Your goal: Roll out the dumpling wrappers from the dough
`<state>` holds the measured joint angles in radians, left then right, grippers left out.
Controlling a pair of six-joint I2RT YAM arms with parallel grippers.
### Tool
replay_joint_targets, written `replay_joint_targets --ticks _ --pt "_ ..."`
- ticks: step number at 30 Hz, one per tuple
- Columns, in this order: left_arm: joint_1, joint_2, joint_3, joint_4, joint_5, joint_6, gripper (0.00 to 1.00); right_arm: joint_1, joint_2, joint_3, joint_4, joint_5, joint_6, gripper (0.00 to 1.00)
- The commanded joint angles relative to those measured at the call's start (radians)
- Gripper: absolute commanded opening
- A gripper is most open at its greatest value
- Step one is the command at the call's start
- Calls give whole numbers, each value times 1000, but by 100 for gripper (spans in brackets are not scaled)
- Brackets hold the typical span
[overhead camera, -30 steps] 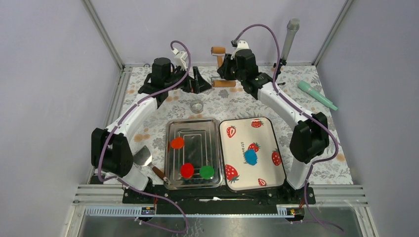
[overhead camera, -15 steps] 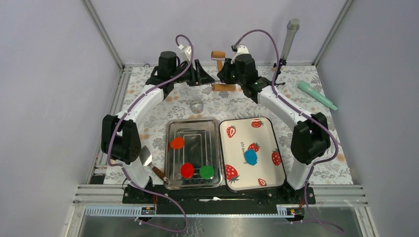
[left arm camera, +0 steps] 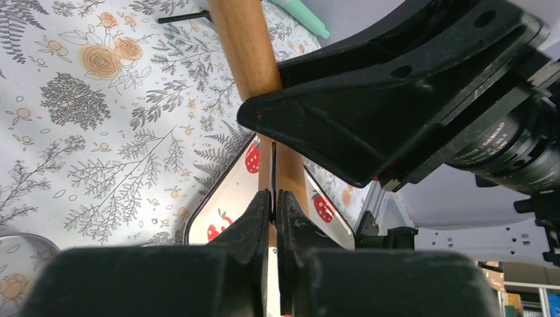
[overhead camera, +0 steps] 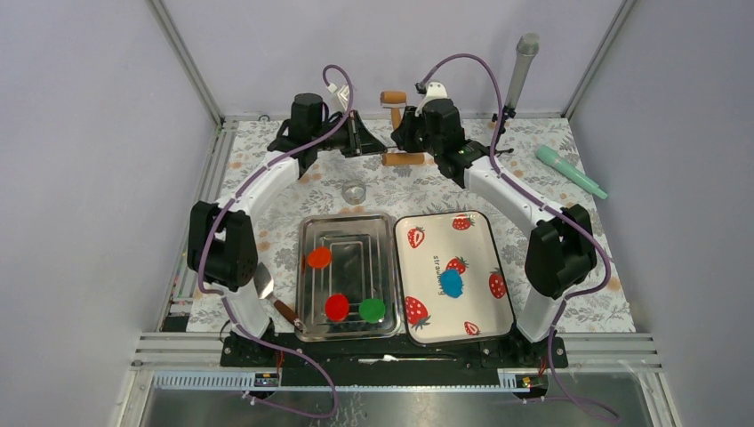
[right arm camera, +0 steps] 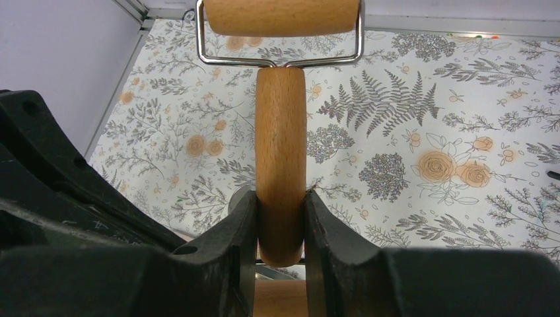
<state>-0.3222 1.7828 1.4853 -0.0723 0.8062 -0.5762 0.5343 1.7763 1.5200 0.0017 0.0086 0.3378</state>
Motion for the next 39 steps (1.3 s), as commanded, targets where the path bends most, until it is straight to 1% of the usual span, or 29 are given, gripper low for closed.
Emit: replay_joint_targets --ticks 1,3,5,6,7,8,10,11,12,13,14,15,18,19,20,21,25,26,27,31,34,37,39 --pt "-11 13 51 28 28 24 0 15 -48 15 96 -6 -3 0" --pt "-11 15 58 11 31 39 0 15 -50 12 96 -6 -8 0" --pt "-9 18 71 -27 47 70 0 13 -56 13 79 -58 -39 2" --pt "-7 20 83 -47 61 87 0 8 -62 14 51 -95 -66 8" --pt "-5 21 89 -71 74 112 0 -5 -74 13 27 -136 -91 20" --pt "-4 19 96 -101 85 145 0 -23 -89 8 8 -216 -116 34" --pt "-1 8 110 -186 93 255 0 -82 -112 10 -93 -453 -164 57" --pt "4 -1 112 -228 95 307 0 -119 -119 28 -157 -569 -188 63" --pt "8 -10 109 -265 100 363 0 -155 -125 45 -221 -675 -217 66" --pt "12 -19 108 -305 106 424 0 -201 -129 68 -295 -799 -257 66" --pt "14 -25 113 -379 112 489 0 -244 -122 102 -366 -917 -316 64" --pt "14 -33 116 -440 116 566 0 -281 -108 153 -468 -997 -399 64" --pt "13 -63 111 -589 142 766 0 -352 -27 386 -787 -1028 -631 66" --pt "12 -71 111 -638 153 829 0 -359 8 472 -903 -1037 -771 68" --pt "9 -79 114 -684 160 905 0 -359 41 549 -1072 -1041 -966 69" --pt "7 -85 118 -728 163 955 0 -358 77 613 -1171 -1046 -1067 69" --pt "-13 -102 146 -887 157 1150 0 -348 240 826 -1465 -1057 -1327 70" --pt "-17 -104 150 -911 155 1176 0 -339 268 852 -1486 -1058 -1335 70" --pt "-20 -109 151 -924 154 1190 0 -332 276 844 -1487 -1062 -1355 70" --pt "-21 -134 145 -926 156 1208 0 -265 270 742 -1479 -1030 -1434 72" --pt "-21 -153 120 -885 156 1192 0 -238 265 632 -1441 -1075 -1405 77" --pt "-21 -167 80 -834 154 1155 0 -231 247 524 -1379 -1126 -1354 78" --pt "-21 -172 63 -812 154 1138 0 -220 232 471 -1364 -1128 -1372 79"
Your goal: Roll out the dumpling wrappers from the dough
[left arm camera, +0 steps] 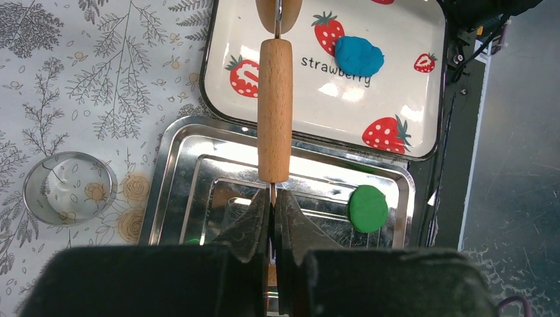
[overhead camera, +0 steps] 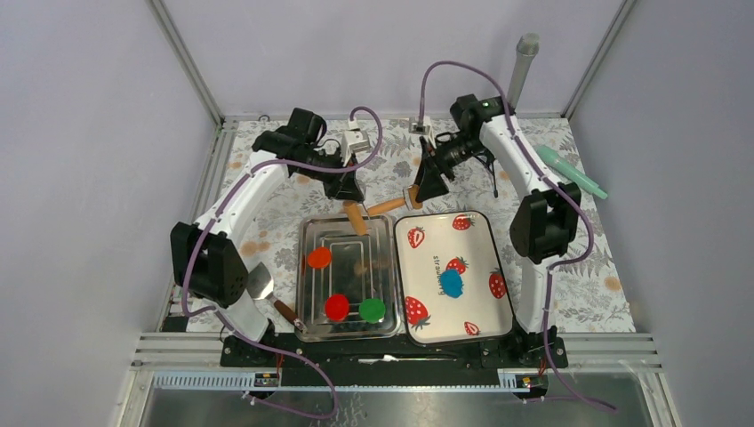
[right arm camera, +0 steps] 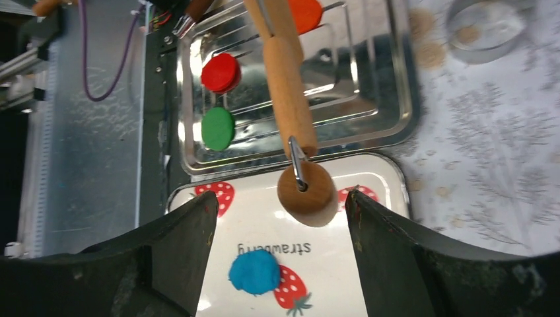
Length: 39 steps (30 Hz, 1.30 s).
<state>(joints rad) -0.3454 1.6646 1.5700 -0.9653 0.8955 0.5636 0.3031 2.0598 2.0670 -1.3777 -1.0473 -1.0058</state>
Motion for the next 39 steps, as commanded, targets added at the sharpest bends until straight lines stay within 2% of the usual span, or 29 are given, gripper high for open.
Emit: replay_joint_targets --ticks 1,4,7,13,16,17,18,22,23,24,25,26,28,31,33,36,39 --pt "2 -57 -31 92 66 -11 0 18 -62 -105 22 -69 -38 79" --pt "3 -65 -43 122 68 -23 0 47 -112 -227 114 -63 0 78" --pt "5 -57 -37 145 76 -62 0 58 -162 -349 327 -60 127 77" --pt "13 -47 -51 213 100 -140 0 76 -166 -486 591 -56 312 73" --pt "13 -42 -50 225 105 -160 0 90 -162 -538 709 -61 419 65" --pt "14 -42 -50 228 108 -168 0 94 -153 -538 719 -61 434 61" --pt "16 -41 -51 231 110 -175 0 99 -145 -536 719 -59 441 52" --pt "18 -45 -59 232 79 -179 0 103 -136 -517 698 -42 451 6" --pt "19 -56 -71 241 50 -169 0 101 -144 -503 678 -29 446 0" --pt "20 -75 -98 275 21 -163 8 98 -153 -490 658 -20 442 0" --pt "20 -110 -136 316 -10 -136 26 97 -160 -473 624 -14 433 0" --pt "18 -152 -190 377 -40 -109 37 95 -165 -448 572 -6 431 0" --pt "2 -257 -310 528 -95 -61 51 92 -150 -385 473 9 438 0" --pt "-75 -386 -444 693 -194 71 57 86 -81 -264 312 14 480 0" --pt "-126 -418 -511 775 -214 149 63 81 -17 -173 198 6 471 0" --pt "-169 -371 -501 762 -201 185 65 75 -9 -169 225 8 552 0" --pt "-185 -330 -525 866 -235 165 65 66 -23 -197 262 -13 639 0"
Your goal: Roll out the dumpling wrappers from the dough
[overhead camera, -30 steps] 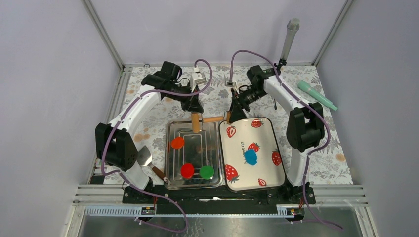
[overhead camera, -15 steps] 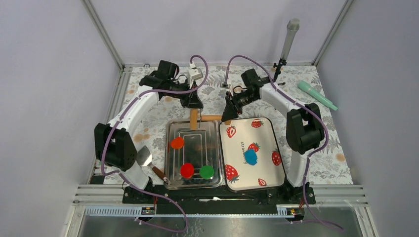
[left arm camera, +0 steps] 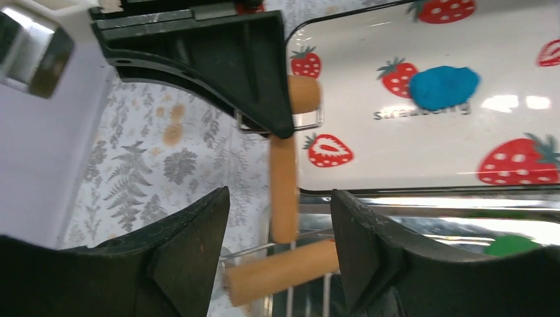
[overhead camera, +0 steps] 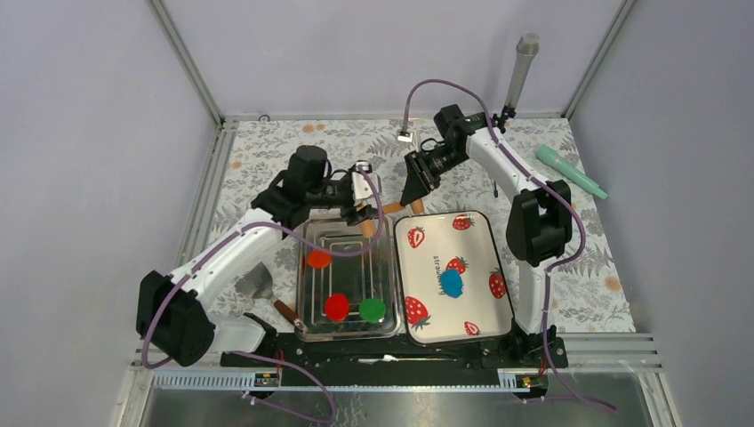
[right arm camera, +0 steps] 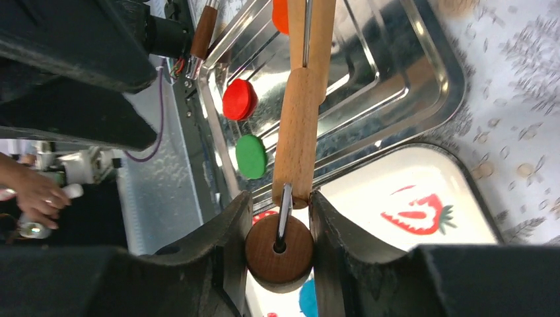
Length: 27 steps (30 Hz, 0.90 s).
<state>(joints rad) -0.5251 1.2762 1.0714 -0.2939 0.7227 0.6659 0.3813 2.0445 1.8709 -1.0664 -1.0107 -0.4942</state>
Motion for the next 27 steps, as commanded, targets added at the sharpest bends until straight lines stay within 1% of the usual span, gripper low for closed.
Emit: replay_joint_targets --ticks 1,2,4,8,11,13,14,15,16,20,22,26,27 --pt "-9 69 -36 231 -54 67 65 -20 -17 -24 -25 -60 166 0" --pt "-11 86 -31 228 -40 75 65 -28 -28 -44 -1 -69 201 0" --pt "-15 123 12 161 2 93 64 -45 -42 -65 27 -90 244 0" --pt "-15 168 61 62 73 95 65 -72 -61 -78 31 -108 268 0" --pt "-15 209 98 -13 90 109 66 -83 -77 -96 46 -135 292 0" --pt "-18 241 107 -30 77 108 67 -84 -85 -105 49 -148 294 0" --pt "-18 256 108 -28 69 100 68 -84 -88 -109 49 -153 295 0" --pt "-19 268 101 -5 58 85 71 -83 -90 -113 49 -157 296 0" --pt "-22 277 90 29 44 73 72 -84 -93 -118 49 -158 296 0" --pt "-48 287 5 241 -63 59 71 -90 -106 -132 48 -167 300 0" --pt "-58 307 8 267 -85 79 64 -96 -111 -141 48 -172 306 0" --pt "-72 329 7 274 -120 97 45 -106 -125 -158 48 -174 308 0" --pt "-76 330 4 275 -128 103 39 -109 -131 -161 48 -172 309 0"
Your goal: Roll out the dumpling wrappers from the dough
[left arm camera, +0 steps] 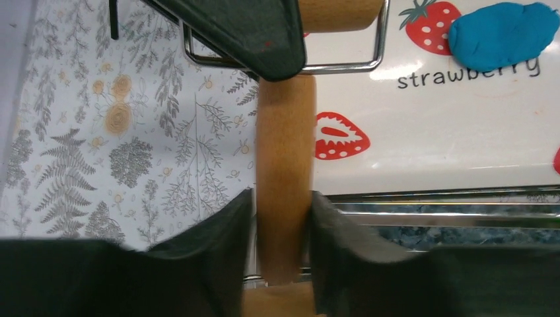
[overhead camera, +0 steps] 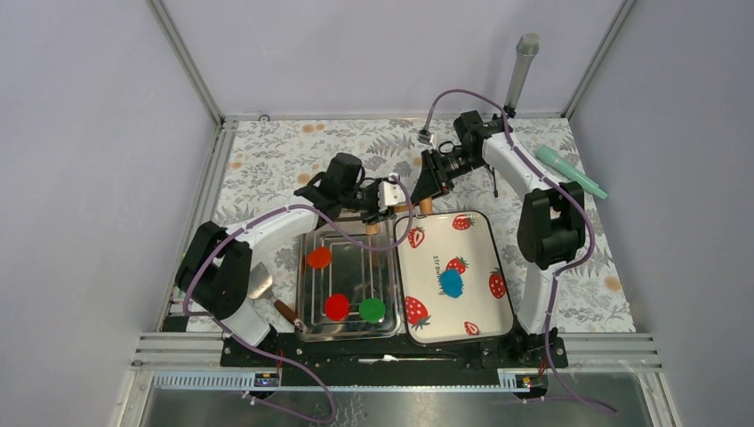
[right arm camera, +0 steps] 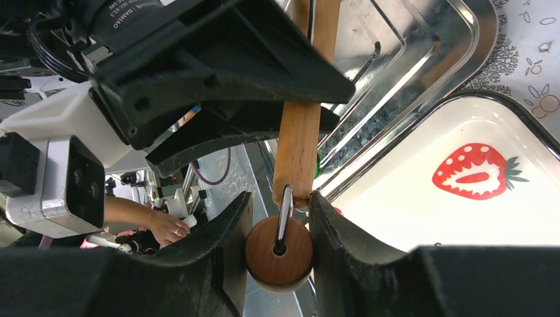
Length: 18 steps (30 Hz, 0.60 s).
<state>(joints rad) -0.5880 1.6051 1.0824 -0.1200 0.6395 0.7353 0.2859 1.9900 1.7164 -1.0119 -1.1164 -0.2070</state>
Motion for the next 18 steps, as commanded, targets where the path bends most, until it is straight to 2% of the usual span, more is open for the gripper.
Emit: replay_joint_targets --ticks 1,4,5,7,11,14,18 --pt "-16 2 -9 100 -47 33 27 -16 -81 -11 -6 -64 25 0" --pt "-20 3 4 81 -41 10 5 -23 -103 -28 8 -23 36 0" --pt "-24 3 9 76 -39 -9 0 -24 -118 -39 23 3 46 5" --pt "-34 3 18 72 -40 -78 0 -27 -156 -68 49 67 72 29" --pt "-74 -8 40 75 -65 -280 0 -41 -231 -157 103 109 160 54" --pt "-119 -31 43 75 -76 -357 0 -60 -300 -233 155 125 265 63" --pt "-194 -46 3 113 -74 -368 0 -63 -430 -367 222 163 328 64"
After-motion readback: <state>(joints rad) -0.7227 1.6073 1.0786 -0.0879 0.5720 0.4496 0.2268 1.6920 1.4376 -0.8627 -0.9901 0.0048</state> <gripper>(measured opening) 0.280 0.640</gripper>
